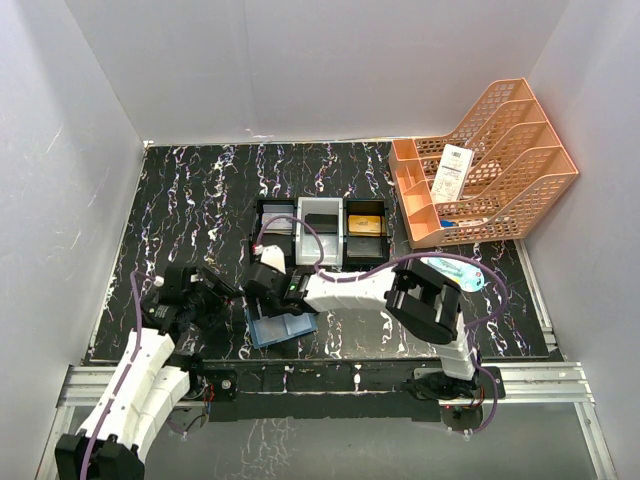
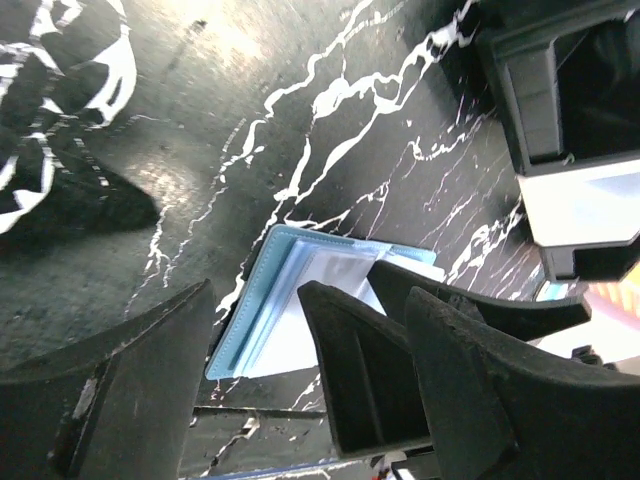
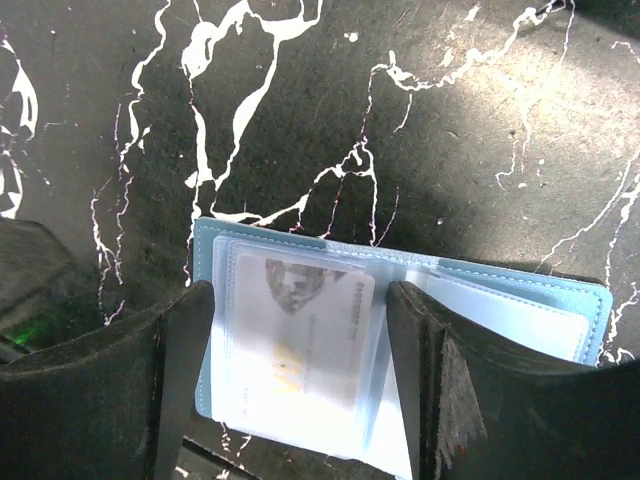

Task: Take the credit cards out of the card holder

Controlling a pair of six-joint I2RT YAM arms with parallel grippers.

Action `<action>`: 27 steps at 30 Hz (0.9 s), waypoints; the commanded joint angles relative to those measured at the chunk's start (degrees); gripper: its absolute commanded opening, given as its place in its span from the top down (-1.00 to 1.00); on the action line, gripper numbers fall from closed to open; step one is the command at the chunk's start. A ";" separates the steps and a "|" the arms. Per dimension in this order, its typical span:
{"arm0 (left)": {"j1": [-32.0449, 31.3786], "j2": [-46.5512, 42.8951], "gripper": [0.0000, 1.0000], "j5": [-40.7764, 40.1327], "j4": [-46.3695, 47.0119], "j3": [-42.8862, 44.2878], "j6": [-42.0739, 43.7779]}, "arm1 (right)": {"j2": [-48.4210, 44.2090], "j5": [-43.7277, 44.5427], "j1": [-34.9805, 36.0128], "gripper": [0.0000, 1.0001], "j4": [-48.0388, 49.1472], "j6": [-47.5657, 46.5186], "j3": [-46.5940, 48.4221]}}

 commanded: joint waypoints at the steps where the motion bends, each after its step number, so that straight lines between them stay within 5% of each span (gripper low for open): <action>1: -0.08 -3.50 -0.52 -8.37 -8.41 3.14 -3.48 | 4.61 5.84 2.32 -0.38 -7.81 -1.33 3.63; 11: -0.06 -3.14 -0.55 -7.66 -8.34 3.70 -3.89 | 8.78 12.66 4.74 -0.35 -14.67 -0.69 8.22; 18: -0.06 -2.13 -0.55 -6.63 -7.50 3.69 -2.96 | 8.87 12.43 4.90 -0.11 -14.26 -0.33 8.22; 27: -0.02 -0.82 -0.54 0.32 -3.03 2.56 0.52 | 3.31 4.26 2.77 0.00 -4.11 -1.15 1.33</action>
